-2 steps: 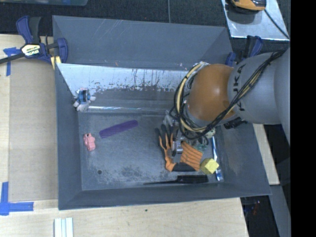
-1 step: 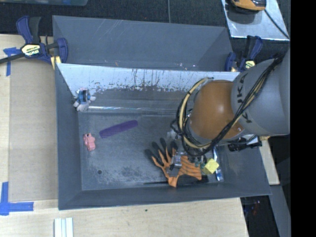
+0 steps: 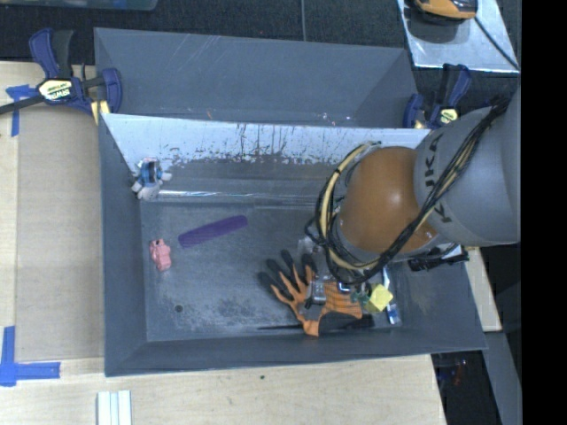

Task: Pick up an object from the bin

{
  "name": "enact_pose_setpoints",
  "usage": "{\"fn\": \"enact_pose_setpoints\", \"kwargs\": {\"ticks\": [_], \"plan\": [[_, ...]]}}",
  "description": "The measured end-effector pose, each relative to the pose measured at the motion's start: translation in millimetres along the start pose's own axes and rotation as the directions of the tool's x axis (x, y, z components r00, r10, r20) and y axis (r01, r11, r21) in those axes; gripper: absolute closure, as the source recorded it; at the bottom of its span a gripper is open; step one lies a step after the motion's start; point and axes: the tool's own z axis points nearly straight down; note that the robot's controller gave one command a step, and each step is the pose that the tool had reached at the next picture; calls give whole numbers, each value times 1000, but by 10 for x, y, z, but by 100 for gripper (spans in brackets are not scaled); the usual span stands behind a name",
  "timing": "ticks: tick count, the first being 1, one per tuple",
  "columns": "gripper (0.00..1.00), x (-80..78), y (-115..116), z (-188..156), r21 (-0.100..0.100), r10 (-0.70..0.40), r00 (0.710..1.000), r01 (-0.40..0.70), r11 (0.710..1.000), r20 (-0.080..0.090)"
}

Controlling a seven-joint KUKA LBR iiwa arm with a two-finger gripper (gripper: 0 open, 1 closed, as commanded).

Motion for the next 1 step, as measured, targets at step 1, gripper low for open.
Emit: {"fn": "enact_pose_setpoints", "kwargs": {"ticks": [1], "plan": [[100, 45, -25, -19, -1, 26, 1000, -26, 1000, -2]]}}
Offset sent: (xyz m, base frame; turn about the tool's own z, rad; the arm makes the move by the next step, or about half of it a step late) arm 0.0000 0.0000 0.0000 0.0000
